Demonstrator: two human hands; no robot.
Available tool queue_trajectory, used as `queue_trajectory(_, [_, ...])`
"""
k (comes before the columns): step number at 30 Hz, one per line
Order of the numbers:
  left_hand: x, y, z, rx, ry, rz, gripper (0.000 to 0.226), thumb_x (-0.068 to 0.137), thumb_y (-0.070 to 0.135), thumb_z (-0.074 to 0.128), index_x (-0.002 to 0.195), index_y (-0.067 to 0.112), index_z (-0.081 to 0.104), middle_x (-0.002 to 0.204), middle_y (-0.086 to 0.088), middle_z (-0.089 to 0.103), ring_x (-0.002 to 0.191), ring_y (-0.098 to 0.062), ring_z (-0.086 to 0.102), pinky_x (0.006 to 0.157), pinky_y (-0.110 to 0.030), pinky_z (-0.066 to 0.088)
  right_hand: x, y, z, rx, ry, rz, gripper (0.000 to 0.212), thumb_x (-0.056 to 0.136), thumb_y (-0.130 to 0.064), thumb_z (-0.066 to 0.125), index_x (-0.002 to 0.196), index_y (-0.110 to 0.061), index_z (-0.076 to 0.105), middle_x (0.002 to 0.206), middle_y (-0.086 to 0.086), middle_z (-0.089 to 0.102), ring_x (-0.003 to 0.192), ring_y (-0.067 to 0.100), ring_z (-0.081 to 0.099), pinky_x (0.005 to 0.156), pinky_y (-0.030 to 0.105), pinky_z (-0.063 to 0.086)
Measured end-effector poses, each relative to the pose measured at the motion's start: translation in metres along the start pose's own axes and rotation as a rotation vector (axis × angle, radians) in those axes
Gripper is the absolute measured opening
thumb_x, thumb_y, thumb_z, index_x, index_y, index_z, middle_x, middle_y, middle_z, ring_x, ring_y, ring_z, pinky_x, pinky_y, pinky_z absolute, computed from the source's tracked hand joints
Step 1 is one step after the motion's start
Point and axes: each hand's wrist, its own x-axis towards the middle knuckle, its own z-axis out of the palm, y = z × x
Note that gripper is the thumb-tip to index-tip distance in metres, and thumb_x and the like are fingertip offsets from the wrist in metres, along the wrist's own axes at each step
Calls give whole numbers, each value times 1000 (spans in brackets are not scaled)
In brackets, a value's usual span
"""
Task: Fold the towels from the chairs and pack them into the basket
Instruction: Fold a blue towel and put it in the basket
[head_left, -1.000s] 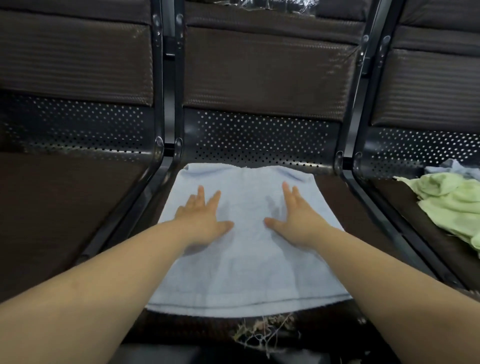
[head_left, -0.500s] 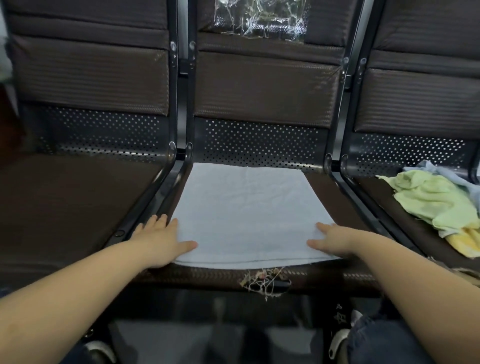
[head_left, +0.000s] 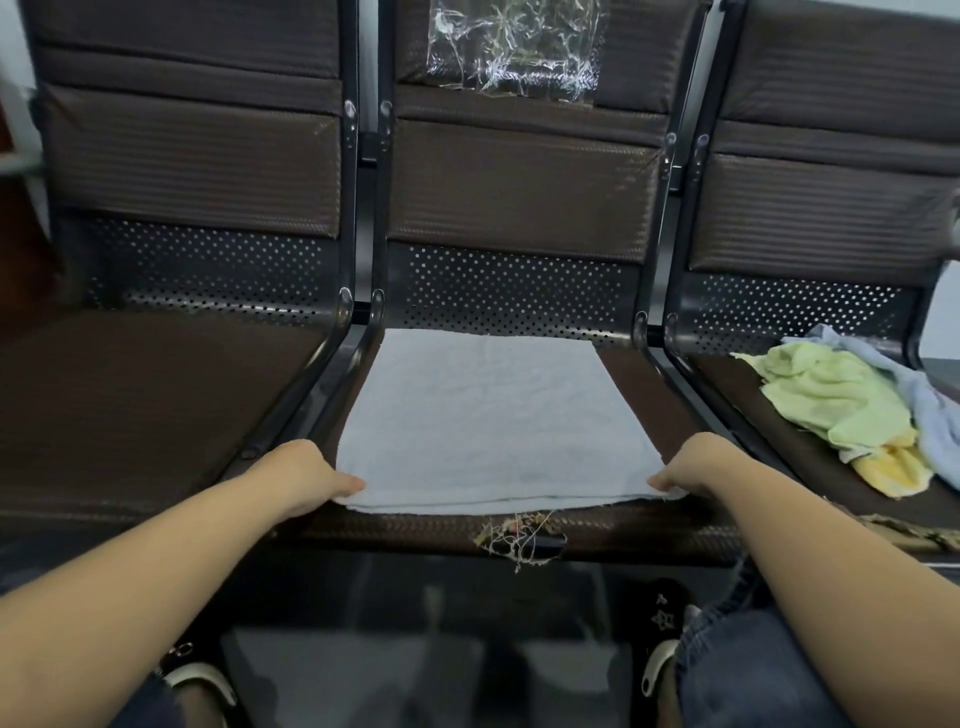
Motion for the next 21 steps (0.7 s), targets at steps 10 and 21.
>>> queue_trajectory(10, [0,-1,-17,-483,-200,-134,25,93,18,60,76,-1,64,70,-5,63,56,-12,49,52,-22,41,11,4,4,63,2,-42,56,93,-43,54,128,0,51,130,11,54,120,26,52,96,30,41])
queue_trajectory(21, [-2,-1,-23,-587,-278,-144,14,88,13,66,85,0,65,73,-7,66,61,-13,54,54,-24,47,13,17,-7,436,167,1,29,95,-20,56,80,3,62,48,4,60,33,13,51,47,21,42])
